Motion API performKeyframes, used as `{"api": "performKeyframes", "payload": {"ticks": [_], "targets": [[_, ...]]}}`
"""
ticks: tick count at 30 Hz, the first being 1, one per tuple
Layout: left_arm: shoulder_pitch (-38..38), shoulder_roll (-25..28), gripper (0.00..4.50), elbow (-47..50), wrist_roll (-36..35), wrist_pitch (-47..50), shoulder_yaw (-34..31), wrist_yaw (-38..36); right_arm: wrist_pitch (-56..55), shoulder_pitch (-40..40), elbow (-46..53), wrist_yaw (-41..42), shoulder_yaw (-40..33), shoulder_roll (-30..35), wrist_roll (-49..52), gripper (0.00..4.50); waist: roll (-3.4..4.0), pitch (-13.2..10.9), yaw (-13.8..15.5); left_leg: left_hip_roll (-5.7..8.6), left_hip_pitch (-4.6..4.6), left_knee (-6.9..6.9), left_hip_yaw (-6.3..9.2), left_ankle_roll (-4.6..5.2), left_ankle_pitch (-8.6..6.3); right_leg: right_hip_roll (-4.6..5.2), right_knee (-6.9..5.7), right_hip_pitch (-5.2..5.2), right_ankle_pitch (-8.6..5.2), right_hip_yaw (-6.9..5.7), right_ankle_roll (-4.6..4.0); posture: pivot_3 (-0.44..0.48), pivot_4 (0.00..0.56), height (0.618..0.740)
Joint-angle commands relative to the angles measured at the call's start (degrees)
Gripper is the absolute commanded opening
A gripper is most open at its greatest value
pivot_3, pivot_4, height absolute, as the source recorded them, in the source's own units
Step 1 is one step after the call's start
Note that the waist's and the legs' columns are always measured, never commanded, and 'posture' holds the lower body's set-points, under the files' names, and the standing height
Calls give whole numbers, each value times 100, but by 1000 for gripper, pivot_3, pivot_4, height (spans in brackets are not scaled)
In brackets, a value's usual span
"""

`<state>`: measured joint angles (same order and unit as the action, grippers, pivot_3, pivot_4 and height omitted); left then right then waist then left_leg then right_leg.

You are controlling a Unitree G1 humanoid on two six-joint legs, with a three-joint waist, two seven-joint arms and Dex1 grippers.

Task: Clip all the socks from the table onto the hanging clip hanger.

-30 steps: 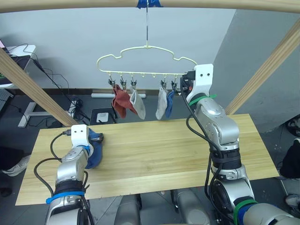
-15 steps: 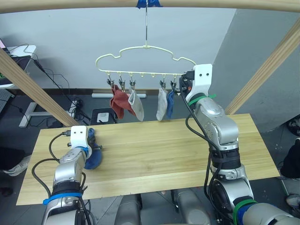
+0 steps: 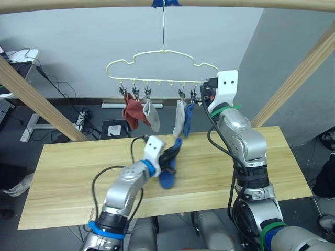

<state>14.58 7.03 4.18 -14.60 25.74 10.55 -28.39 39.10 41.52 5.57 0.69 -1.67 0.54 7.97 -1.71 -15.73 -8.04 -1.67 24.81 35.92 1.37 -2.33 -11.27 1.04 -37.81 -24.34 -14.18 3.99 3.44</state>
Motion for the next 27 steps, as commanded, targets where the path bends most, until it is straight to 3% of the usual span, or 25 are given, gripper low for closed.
{"api": "performKeyframes", "payload": {"ticks": [1, 9, 27], "targets": [[394, -637, 10, -336, 233, -410, 207, 478, -56, 66, 277, -54, -93, 19, 21, 0, -4, -3, 7, 1, 0, 1, 0, 0, 0, 0, 0, 0, 0, 0, 1, -196, 290, 740], [1230, -1542, 10, -1385, 582, -1244, 135, 1118, -29, 75, 307, -60, -71, 18, 15, 0, -11, -6, -4, 5, 3, 0, -3, 1, 0, -1, 9, 1, -1, 2, 4, -208, 285, 740], [1616, -1793, 10, -1703, 575, -1803, -50, 1481, 115, 26, 417, -39, -23, 6, 33, 0, -15, -11, -9, 6, 5, -1, -4, 1, -1, -1, 14, 1, -1, 2, 5, -221, 287, 740]]}}
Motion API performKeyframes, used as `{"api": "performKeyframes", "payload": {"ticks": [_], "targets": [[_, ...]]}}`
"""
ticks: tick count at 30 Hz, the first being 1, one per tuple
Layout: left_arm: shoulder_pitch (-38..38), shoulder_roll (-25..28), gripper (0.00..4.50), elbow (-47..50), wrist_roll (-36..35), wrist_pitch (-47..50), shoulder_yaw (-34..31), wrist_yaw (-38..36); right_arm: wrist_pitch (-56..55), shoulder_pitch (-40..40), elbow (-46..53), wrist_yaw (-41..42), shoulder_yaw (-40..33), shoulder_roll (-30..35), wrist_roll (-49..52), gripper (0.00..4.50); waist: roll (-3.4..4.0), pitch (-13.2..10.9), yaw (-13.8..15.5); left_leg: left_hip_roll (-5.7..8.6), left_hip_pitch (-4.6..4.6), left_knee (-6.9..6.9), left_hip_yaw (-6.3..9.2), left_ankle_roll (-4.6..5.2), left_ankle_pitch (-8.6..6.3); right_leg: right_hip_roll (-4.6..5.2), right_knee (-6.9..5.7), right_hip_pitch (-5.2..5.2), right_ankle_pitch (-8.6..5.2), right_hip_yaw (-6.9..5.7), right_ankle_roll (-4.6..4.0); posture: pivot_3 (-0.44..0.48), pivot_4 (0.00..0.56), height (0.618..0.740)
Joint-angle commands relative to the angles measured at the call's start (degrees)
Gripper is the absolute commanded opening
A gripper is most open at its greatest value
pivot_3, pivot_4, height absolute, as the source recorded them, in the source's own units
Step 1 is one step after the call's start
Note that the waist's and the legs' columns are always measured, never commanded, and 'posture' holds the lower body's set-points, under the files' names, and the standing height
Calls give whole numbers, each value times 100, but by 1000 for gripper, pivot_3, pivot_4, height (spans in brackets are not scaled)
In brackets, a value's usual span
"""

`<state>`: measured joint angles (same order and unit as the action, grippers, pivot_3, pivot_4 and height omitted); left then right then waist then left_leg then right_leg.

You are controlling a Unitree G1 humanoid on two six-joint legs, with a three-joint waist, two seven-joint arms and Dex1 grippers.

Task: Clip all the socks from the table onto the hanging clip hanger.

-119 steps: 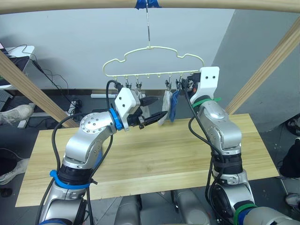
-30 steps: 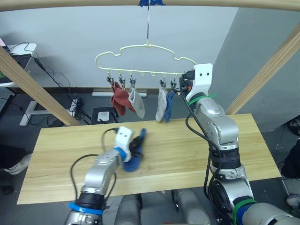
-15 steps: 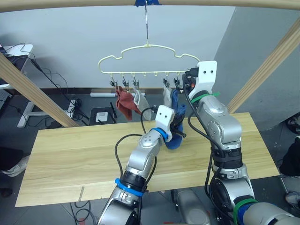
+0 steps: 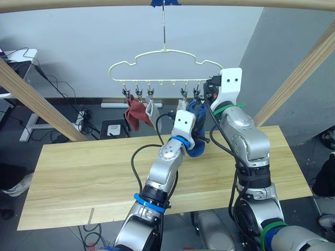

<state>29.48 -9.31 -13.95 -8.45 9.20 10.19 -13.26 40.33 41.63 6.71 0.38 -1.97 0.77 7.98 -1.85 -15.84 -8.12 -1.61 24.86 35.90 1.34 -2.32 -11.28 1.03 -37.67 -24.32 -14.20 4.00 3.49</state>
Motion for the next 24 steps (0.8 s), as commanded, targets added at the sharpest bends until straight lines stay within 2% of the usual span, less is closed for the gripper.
{"api": "performKeyframes", "payload": {"ticks": [1, 24], "targets": [[139, -163, 10, 106, -45, -153, -19, -34, 1, 14, 307, -7, 9, -16, 30, 0, 0, 0, -2, 0, 0, 0, 0, 0, 0, 0, 0, 0, 0, 0, 0, -221, 287, 740], [479, -319, 10, -32, -169, -271, -189, -84, 130, -3, 296, 8, 7, -22, 55, 0, -4, -7, -9, 0, 0, -2, 0, 0, 0, -1, 2, 0, 0, 0, 0, -223, 290, 740]]}}
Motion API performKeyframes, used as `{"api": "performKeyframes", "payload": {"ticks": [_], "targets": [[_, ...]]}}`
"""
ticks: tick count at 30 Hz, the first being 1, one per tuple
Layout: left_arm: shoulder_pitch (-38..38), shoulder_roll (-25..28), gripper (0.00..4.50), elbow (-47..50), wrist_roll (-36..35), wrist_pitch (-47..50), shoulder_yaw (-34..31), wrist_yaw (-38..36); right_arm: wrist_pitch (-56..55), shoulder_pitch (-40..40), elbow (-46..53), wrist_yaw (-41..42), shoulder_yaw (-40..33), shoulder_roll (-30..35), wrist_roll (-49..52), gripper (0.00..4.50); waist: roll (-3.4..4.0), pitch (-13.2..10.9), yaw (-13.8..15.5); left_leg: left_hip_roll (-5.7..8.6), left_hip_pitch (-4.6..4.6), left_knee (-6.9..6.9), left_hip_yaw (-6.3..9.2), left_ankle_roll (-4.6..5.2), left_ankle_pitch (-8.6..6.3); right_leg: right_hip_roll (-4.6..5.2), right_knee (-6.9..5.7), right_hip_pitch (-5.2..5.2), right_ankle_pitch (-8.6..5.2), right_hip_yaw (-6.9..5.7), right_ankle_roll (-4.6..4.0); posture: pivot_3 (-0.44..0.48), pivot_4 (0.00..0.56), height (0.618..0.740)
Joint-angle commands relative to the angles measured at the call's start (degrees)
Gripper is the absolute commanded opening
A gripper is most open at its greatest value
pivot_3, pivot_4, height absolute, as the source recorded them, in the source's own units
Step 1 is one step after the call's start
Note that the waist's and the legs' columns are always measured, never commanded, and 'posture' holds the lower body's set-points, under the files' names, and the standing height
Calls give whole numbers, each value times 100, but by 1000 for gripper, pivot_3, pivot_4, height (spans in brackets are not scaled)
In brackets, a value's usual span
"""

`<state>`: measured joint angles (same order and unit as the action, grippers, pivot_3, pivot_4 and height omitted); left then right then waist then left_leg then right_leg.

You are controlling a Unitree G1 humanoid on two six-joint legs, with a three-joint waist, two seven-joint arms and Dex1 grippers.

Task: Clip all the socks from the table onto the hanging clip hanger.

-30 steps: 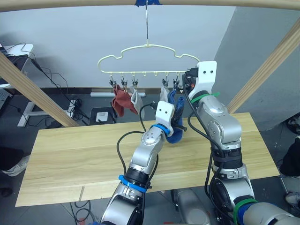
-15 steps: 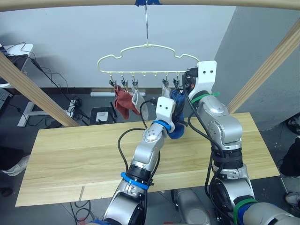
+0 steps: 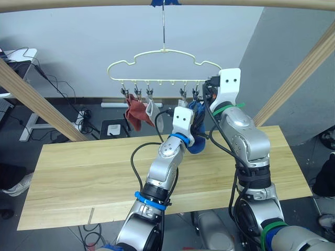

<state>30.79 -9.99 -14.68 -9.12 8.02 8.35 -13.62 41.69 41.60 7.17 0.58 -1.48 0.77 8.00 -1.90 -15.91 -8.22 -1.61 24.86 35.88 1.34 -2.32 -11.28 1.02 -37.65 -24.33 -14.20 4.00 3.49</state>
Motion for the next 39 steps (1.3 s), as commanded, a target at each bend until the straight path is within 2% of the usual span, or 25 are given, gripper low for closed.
{"api": "performKeyframes", "payload": {"ticks": [1, 2, 3, 5, 9, 10, 16, 23, 25, 26, 30, 33, 37, 39], "targets": [[373, -254, 10, 18, -105, -164, -14, -48, -9, -8, 261, -21, -56, -42, 67, 0, 0, 0, 1, 0, 0, 0, 0, 0, 0, 0, 0, 0, 0, 0, 0, -223, 290, 740], [399, -256, 10, -9, -107, -179, -23, -49, -14, -16, 278, -35, -74, -60, 78, 0, 0, 0, 0, 0, 0, 0, 0, 0, 0, 0, 0, 0, 0, 0, 0, -224, 290, 740], [420, -258, 0, -34, -107, -193, -31, -50, -18, -22, 292, -41, -92, -78, 92, 574, 0, -2, 0, 0, 0, 0, 1, 0, 0, 0, 0, 0, 0, 0, 0, -224, 290, 740], [458, -259, 0, -84, -109, -220, -47, -52, -21, -20, 300, -47, -120, -101, 110, 1104, -1, -7, 0, 0, 0, 0, 0, 0, 0, 0, 0, 0, 0, 0, 0, -227, 289, 740], [543, -262, 0, -199, -120, -268, -63, -73, -33, 24, 297, -63, -196, -156, 164, 2651, -1, -10, 0, 0, 1, 0, 0, 0, 0, 0, 0, 0, 0, 0, 0, -226, 287, 740], [565, -263, 0, -228, -121, -269, -67, -81, -35, 42, 308, -75, -223, -170, 179, 2892, -1, -10, 0, 0, 1, 0, 0, 0, 0, 0, 0, 0, 0, 0, 0, -226, 290, 740], [696, -245, 0, -455, -103, -283, -122, -44, 10, 11, 561, -81, -346, -216, 306, 2892, -1, -13, -5, 0, 1, 0, 1, 0, 0, 0, 0, -1, 0, -1, 0, -226, 288, 740], [799, -223, 0, -633, -217, -312, -144, -110, 518, -185, 1239, 183, -324, 26, 575, 2892, -1, -13, -4, 0, 4, -7, 1, 0, 0, 0, 9, -1, 0, -2, 0, -233, 285, 740], [781, -179, 665, -602, -224, -336, -114, -158, 656, -262, 1418, 291, -291, 159, 656, 2933, -1, -14, -6, 0, 4, -8, 1, 0, 0, 0, 10, -1, 0, -2, 0, -233, 281, 740], [769, -152, 817, -574, -229, -324, -88, -201, 723, -303, 1503, 350, -289, 230, 690, 2933, -1, -13, -6, 0, 4, -7, 1, 0, 0, 0, 10, -1, 0, -2, 0, -232, 280, 740], [686, -4, 2006, -413, -199, -238, 36, -397, 899, -425, 1712, 529, -294, 492, 799, 2933, -1, -13, -5, 0, 4, -7, 2, 0, 0, 0, 10, -1, 0, -3, 0, -227, 274, 740], [517, 205, 2802, -96, -159, -100, 171, -640, 989, -544, 1915, 771, -267, 781, 893, 2933, -1, -13, 1, 2, 6, -7, 1, 0, 0, 1, 11, -1, 0, -3, 0, -220, 268, 740], [373, 464, 4086, 409, -205, 149, 217, -927, 997, -647, 2054, 1040, -235, 1082, 998, 2933, -1, -13, -12, 0, 6, -8, 0, 0, 0, 0, 15, -1, 0, -2, 1, -210, 259, 740], [230, 688, 4453, 823, -260, 377, 266, -1132, 993, -707, 2136, 1180, -225, 1251, 1048, 2933, 0, -13, -21, -2, 5, -8, 2, 0, 0, -4, 14, -2, 0, -2, 1, -206, 253, 740]]}}
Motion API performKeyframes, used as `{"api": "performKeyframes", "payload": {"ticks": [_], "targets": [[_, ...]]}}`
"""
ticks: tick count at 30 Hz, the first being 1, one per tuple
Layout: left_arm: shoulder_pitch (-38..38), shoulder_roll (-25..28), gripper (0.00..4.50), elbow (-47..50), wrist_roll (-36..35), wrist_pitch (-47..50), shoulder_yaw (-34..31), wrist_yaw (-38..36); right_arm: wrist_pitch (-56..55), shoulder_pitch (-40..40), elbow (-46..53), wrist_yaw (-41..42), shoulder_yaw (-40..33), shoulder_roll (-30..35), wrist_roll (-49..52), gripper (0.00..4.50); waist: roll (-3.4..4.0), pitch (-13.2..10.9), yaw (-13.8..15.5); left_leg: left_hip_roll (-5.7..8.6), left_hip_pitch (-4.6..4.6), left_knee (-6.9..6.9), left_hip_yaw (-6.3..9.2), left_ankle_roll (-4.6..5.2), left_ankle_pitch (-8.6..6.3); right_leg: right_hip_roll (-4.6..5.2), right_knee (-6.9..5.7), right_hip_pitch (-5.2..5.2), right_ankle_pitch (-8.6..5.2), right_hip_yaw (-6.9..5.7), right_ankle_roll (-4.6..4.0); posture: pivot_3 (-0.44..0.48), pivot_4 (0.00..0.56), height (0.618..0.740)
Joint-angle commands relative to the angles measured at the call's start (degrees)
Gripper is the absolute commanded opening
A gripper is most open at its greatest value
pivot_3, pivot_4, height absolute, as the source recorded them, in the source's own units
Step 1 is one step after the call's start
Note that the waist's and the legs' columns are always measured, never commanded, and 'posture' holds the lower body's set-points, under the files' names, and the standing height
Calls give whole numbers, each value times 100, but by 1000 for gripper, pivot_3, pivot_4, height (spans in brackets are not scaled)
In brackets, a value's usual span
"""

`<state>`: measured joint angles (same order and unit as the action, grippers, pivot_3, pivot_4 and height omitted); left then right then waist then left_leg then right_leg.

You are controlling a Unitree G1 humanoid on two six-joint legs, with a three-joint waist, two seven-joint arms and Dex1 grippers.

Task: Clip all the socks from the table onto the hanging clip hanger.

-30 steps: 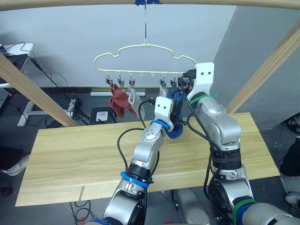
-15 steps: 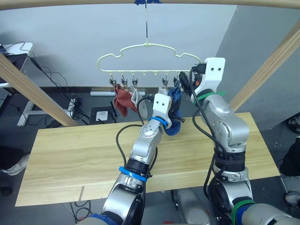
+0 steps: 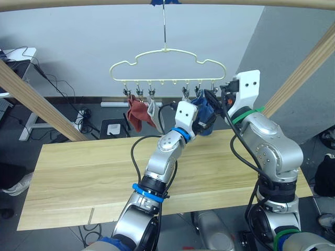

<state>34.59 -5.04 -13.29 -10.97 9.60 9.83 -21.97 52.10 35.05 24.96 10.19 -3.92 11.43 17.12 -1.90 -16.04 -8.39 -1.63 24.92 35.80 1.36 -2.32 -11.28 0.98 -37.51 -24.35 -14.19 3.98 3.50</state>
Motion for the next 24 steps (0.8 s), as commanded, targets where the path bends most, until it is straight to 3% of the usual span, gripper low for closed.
{"api": "performKeyframes", "payload": {"ticks": [1, 7, 10, 13, 14, 20, 24], "targets": [[-226, 297, 4453, 863, -109, 329, 143, -393, -57, -73, 372, 275, 21, 249, 155, 2933, 1, 1, -4, -2, -1, -2, 1, 0, 0, -2, -1, 0, 0, 0, 0, -203, 249, 740], [-1193, 1523, 4453, 2686, -367, 1021, 397, -1341, -205, -390, 556, 952, -6, 905, 385, 2933, 2, 2, 9, -2, -1, -1, 1, -1, 0, 1, -3, 0, 0, 0, -1, -178, 226, 740], [-1532, 2392, 4500, 3412, -600, 1212, 40, -1817, -470, -628, 611, 1587, -75, 1442, 533, 3446, 3, 3, 39, -1, -1, 1, 1, -1, 0, 4, -4, 0, 0, -1, -1, -149, 205, 740], [-1720, 3114, 4500, 3938, -1255, 1737, -562, -2173, -806, -790, 539, 2149, -142, 1884, 674, 4480, 2, 4, 46, -1, -2, 4, 1, -1, 1, 4, -9, 0, 0, -2, -1, -129, 189, 740], [-1791, 3444, 4500, 4041, -1427, 1934, -842, -2305, -922, -830, 490, 2351, -176, 2033, 722, 4480, 1, 7, 48, -2, -3, 7, 0, -1, 1, 4, -11, 0, 0, -2, -1, -124, 184, 740], [-2126, 4901, 4500, 3625, -1562, 2104, -1914, -2871, -1481, -857, -25, 3270, -239, 2710, 846, 4480, -2, 24, 65, -1, -7, 14, 1, -1, 1, 4, -18, 2, 0, -5, -2, -81, 156, 740], [-2207, 5468, 4500, 3131, -1082, 2118, -2144, -2603, -1768, -753, -406, 3716, -296, 3046, 844, 4480, -9, 33, 131, 1, -6, 14, -1, -1, 1, 8, -16, 3, 0, -5, -2, -73, 143, 740]]}}
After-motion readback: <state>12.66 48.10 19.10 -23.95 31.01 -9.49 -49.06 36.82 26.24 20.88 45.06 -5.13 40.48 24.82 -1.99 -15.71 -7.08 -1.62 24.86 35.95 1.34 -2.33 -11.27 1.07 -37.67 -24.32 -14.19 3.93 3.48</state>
